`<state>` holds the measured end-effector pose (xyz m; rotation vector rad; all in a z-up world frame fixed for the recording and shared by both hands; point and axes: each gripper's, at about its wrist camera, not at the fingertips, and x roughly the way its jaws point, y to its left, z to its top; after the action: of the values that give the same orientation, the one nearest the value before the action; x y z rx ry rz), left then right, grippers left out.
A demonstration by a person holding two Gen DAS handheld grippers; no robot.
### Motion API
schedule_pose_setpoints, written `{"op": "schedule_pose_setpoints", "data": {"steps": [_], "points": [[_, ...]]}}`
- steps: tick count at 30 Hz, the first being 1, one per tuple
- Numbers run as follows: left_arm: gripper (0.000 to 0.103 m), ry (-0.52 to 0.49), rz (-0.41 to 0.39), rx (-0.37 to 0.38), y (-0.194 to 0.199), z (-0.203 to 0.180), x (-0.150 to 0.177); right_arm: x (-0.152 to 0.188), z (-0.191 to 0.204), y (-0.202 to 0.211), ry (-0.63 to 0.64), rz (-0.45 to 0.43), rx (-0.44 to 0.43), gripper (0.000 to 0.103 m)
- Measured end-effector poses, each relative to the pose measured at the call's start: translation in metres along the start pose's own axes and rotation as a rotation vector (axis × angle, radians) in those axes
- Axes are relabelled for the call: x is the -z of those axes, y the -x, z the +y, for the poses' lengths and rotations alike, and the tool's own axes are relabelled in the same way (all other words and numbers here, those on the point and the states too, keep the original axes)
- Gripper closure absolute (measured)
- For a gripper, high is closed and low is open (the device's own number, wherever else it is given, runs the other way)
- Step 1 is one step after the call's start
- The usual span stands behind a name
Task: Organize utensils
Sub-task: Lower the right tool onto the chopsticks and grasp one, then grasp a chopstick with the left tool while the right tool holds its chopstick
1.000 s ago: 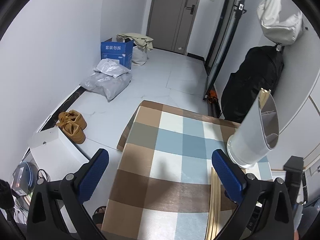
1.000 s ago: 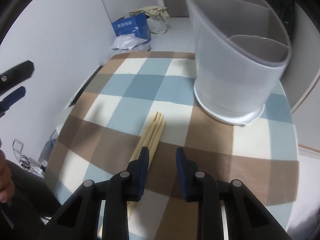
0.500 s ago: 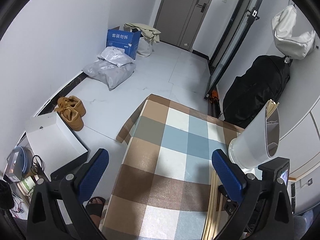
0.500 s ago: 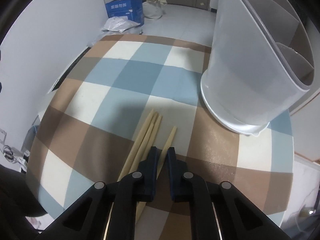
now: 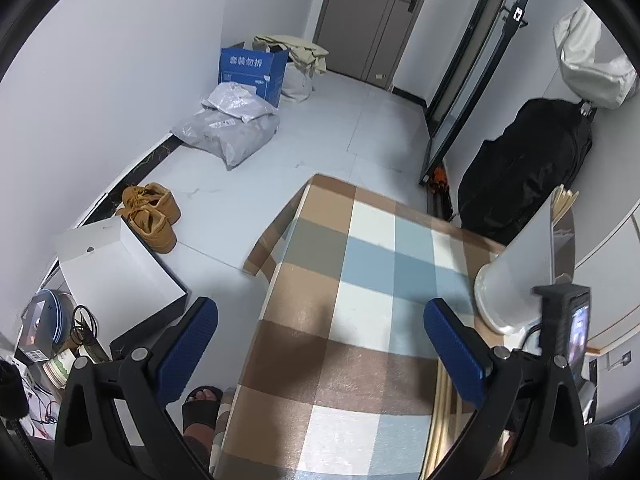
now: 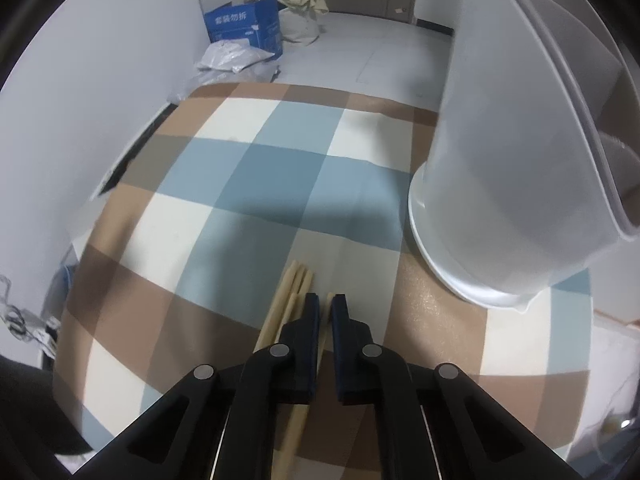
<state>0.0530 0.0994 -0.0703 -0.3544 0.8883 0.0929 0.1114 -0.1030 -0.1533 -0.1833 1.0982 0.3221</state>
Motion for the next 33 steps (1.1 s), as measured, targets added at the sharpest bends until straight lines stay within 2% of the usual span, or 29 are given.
{"op": "schedule_pose_setpoints", "data": {"steps": [5, 13, 15, 18, 20, 24, 27, 30, 33], "points": [[0.003, -0.045, 0.112, 0.030, -0.018, -0.010, 0.011, 0.008, -0.020, 0.027, -0.108, -0.094, -0.094, 0.098], [0.003, -0.206, 0.252, 0.093, -0.037, -0.056, 0.037, 0.031, -0.083, 0.071, -0.358, -0.265, -0.289, 0.099], [0.003, -0.249, 0.277, 0.075, -0.043, -0.067, 0.045, 0.036, -0.094, 0.075, -0.392, -0.289, -0.299, 0.103], [0.003, -0.292, 0.302, 0.043, -0.049, -0.076, 0.053, 0.041, -0.107, 0.080, -0.426, -0.327, -0.286, 0.103], [0.003, -0.306, 0.323, 0.030, -0.053, -0.078, 0.057, 0.044, -0.111, 0.080, -0.437, -0.332, -0.294, 0.103], [0.003, -0.327, 0.344, 0.016, -0.056, -0.079, 0.063, 0.039, -0.106, 0.069, -0.404, -0.285, -0.288, 0.103], [0.003, -0.350, 0.358, -0.026, -0.059, -0.077, 0.066, 0.041, -0.108, 0.068, -0.397, -0.262, -0.301, 0.102], [0.006, -0.322, 0.365, -0.023, -0.059, -0.072, 0.064, 0.042, -0.109, 0.066, -0.398, -0.237, -0.298, 0.100], [0.008, -0.330, 0.367, -0.056, -0.061, -0.069, 0.063, 0.045, -0.113, 0.070, -0.394, -0.237, -0.280, 0.100]]}}
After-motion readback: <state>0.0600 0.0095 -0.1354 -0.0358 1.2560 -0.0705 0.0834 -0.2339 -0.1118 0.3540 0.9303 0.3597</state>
